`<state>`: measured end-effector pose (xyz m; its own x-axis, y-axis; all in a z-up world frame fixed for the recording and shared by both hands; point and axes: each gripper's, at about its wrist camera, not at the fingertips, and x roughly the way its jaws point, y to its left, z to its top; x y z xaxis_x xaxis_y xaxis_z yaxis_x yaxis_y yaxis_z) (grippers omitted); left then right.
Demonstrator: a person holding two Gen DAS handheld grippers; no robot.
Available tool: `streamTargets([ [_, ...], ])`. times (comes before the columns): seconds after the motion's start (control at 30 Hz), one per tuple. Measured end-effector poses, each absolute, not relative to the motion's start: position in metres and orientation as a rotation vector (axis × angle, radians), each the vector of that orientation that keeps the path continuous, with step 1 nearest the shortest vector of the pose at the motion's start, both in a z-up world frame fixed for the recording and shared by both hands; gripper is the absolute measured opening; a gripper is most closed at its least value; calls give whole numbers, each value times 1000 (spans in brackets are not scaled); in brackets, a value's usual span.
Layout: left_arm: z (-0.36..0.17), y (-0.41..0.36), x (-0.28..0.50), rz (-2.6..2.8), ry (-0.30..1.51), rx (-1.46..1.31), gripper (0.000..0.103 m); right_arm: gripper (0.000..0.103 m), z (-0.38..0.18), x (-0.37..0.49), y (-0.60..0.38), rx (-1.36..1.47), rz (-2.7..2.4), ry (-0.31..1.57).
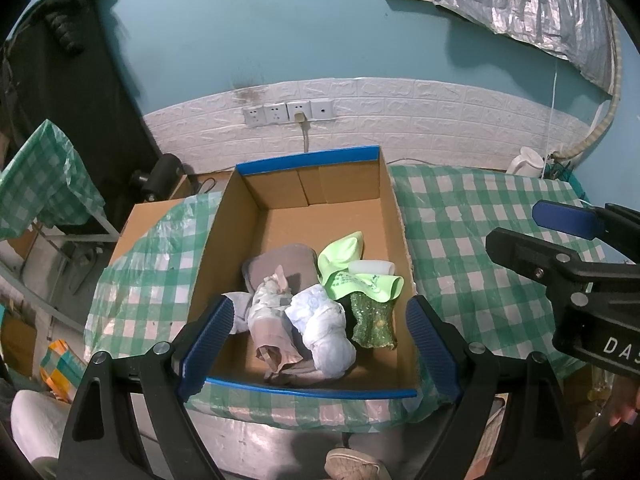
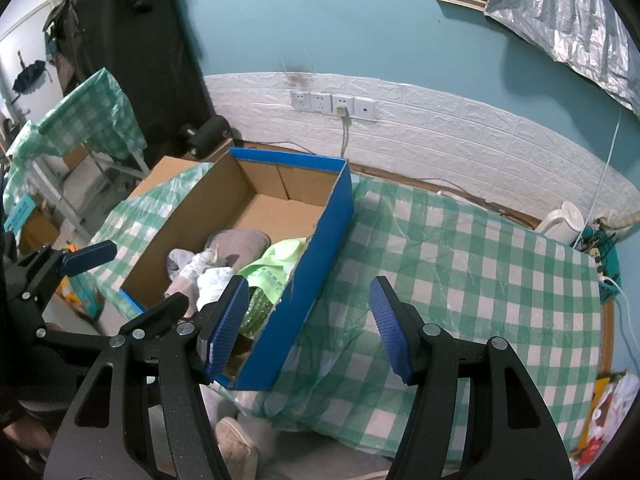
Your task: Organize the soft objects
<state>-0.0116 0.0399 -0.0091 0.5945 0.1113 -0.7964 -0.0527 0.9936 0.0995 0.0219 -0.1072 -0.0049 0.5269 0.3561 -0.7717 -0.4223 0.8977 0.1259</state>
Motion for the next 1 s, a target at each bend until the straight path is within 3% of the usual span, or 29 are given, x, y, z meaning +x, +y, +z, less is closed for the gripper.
streamTargets([
  [1.0, -11, 38, -13, 95, 934, 69, 89, 62, -4, 21, -107, -86, 468, 906],
])
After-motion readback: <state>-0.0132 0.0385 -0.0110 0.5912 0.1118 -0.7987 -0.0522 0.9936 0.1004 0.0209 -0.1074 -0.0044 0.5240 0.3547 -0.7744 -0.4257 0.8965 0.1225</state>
